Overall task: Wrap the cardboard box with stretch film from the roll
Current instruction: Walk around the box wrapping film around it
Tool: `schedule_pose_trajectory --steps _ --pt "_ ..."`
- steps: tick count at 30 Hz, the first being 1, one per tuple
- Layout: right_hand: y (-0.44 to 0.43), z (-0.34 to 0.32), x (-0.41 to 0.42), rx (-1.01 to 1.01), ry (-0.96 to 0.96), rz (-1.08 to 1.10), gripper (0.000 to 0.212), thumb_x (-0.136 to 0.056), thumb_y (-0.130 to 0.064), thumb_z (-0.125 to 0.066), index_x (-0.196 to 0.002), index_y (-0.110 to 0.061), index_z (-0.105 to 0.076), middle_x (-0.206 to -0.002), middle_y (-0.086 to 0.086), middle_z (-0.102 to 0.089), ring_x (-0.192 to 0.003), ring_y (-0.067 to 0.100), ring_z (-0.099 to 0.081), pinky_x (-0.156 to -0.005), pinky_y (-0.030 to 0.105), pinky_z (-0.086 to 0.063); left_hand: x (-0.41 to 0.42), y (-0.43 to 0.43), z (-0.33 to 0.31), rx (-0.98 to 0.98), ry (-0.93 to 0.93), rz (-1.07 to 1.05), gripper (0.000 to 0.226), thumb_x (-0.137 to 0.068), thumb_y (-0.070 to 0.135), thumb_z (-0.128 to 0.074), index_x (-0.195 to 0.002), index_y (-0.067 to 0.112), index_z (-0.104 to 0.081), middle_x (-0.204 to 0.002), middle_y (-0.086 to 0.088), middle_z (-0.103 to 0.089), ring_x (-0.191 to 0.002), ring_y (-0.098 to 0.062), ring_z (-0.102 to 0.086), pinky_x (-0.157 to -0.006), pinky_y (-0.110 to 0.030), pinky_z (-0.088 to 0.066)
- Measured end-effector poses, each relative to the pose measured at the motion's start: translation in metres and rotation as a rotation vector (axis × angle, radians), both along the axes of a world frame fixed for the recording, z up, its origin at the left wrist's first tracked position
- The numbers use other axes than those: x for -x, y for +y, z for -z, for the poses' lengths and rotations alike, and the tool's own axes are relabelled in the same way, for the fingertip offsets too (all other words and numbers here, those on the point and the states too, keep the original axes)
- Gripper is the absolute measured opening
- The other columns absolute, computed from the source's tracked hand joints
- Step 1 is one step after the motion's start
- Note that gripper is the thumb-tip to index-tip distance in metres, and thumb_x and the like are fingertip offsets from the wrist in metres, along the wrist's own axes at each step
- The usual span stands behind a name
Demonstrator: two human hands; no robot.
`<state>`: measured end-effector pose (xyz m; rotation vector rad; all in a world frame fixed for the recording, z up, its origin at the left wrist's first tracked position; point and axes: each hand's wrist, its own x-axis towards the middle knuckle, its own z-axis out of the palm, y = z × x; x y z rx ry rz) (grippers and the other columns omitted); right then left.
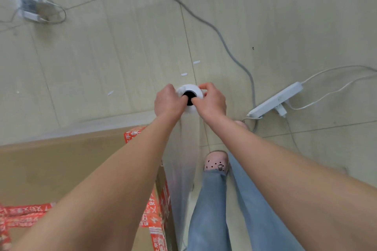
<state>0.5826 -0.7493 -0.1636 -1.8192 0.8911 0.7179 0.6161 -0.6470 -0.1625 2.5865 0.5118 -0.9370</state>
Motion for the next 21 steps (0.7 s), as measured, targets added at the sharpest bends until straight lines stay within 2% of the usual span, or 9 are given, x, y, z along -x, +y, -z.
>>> schedule_pose_trajectory --steps 2,4,6,8,11,15,17,19,21 --pt "0.008 0.001 -0.010 -0.013 -0.018 -0.011 0.034 -0.082 -0.016 -0.058 -0.114 -0.027 -0.058 -0.113 0.003 -0.063 -0.098 0.022 -0.060 -0.072 0.023 -0.037 -0.006 0.009 -0.001 -0.020 0.030 -0.024 0.022 -0.077 0.030 -0.057 -0.080 0.009 -0.049 -0.088 -0.013 -0.065 -0.077 -0.035 -0.065 -0.067 -0.039 -0.055" --pt "0.014 0.000 -0.019 -0.006 -0.020 -0.044 0.035 -0.084 -0.014 -0.056 -0.116 -0.027 -0.060 -0.114 0.003 -0.063 -0.099 0.022 -0.059 -0.073 0.022 -0.037 -0.012 0.015 -0.002 -0.061 0.053 0.037 0.023 -0.079 0.029 -0.058 -0.084 0.009 -0.049 -0.087 -0.010 -0.063 -0.079 -0.032 -0.063 -0.061 -0.034 -0.046" --pt "0.018 -0.001 -0.022 -0.008 -0.014 -0.082 0.036 -0.086 -0.015 -0.056 -0.119 -0.028 -0.060 -0.116 0.002 -0.062 -0.099 0.022 -0.059 -0.072 0.022 -0.035 -0.015 0.016 -0.003 -0.072 0.058 0.141 0.022 -0.082 0.021 -0.059 -0.096 0.007 -0.049 -0.091 -0.011 -0.059 -0.085 -0.032 -0.057 -0.062 -0.033 -0.037" --pt "0.017 -0.002 -0.021 -0.009 -0.005 -0.111 0.037 -0.088 -0.015 -0.055 -0.122 -0.028 -0.060 -0.118 0.002 -0.061 -0.102 0.022 -0.059 -0.074 0.022 -0.036 -0.017 0.013 -0.003 -0.048 0.063 0.215 0.024 -0.084 0.012 -0.057 -0.105 0.004 -0.050 -0.100 -0.014 -0.060 -0.090 -0.032 -0.056 -0.064 -0.033 -0.036" --pt "0.011 -0.006 -0.022 0.002 0.003 -0.123 0.038 -0.089 -0.015 -0.053 -0.124 -0.027 -0.060 -0.118 0.002 -0.062 -0.102 0.023 -0.059 -0.074 0.023 -0.037 -0.021 0.007 -0.003 -0.012 0.090 0.227 0.026 -0.085 0.011 -0.056 -0.109 0.004 -0.051 -0.105 -0.015 -0.061 -0.094 -0.032 -0.056 -0.066 -0.032 -0.037" --pt "0.009 -0.010 -0.029 -0.009 -0.008 -0.153 0.028 -0.088 -0.013 -0.052 -0.108 -0.027 -0.065 -0.105 0.004 -0.066 -0.090 0.022 -0.059 -0.063 0.026 -0.037 -0.021 0.003 0.001 0.006 0.011 0.240 0.024 -0.088 0.013 -0.053 -0.111 0.008 -0.054 -0.096 -0.008 -0.054 -0.083 -0.027 -0.052 -0.059 -0.028 -0.035" --pt "0.012 -0.008 -0.035 -0.007 -0.011 -0.164 0.030 -0.087 -0.011 -0.050 -0.107 -0.028 -0.064 -0.104 0.004 -0.065 -0.086 0.022 -0.057 -0.055 0.022 -0.035 -0.027 0.006 0.002 0.007 -0.020 0.220 0.021 -0.090 0.014 -0.049 -0.109 0.010 -0.056 -0.090 -0.004 -0.051 -0.079 -0.025 -0.051 -0.055 -0.028 -0.032" --pt "0.016 -0.006 -0.041 0.015 -0.009 -0.186 0.035 -0.085 -0.012 -0.050 -0.112 -0.029 -0.063 -0.108 0.003 -0.063 -0.089 0.020 -0.057 -0.060 0.022 -0.035 -0.035 0.009 0.003 -0.021 -0.048 0.304 0.020 -0.086 0.012 -0.051 -0.105 0.009 -0.057 -0.096 -0.009 -0.056 -0.085 -0.030 -0.056 -0.061 -0.032 -0.040" --pt "0.018 -0.006 -0.047 0.048 -0.012 -0.203 0.037 -0.083 -0.013 -0.051 -0.115 -0.029 -0.063 -0.110 0.003 -0.064 -0.098 0.020 -0.059 -0.071 0.023 -0.038 -0.042 0.013 0.001 -0.003 -0.045 0.292 0.020 -0.083 0.011 -0.052 -0.102 0.009 -0.058 -0.100 -0.012 -0.061 -0.089 -0.032 -0.058 -0.065 -0.034 -0.041"
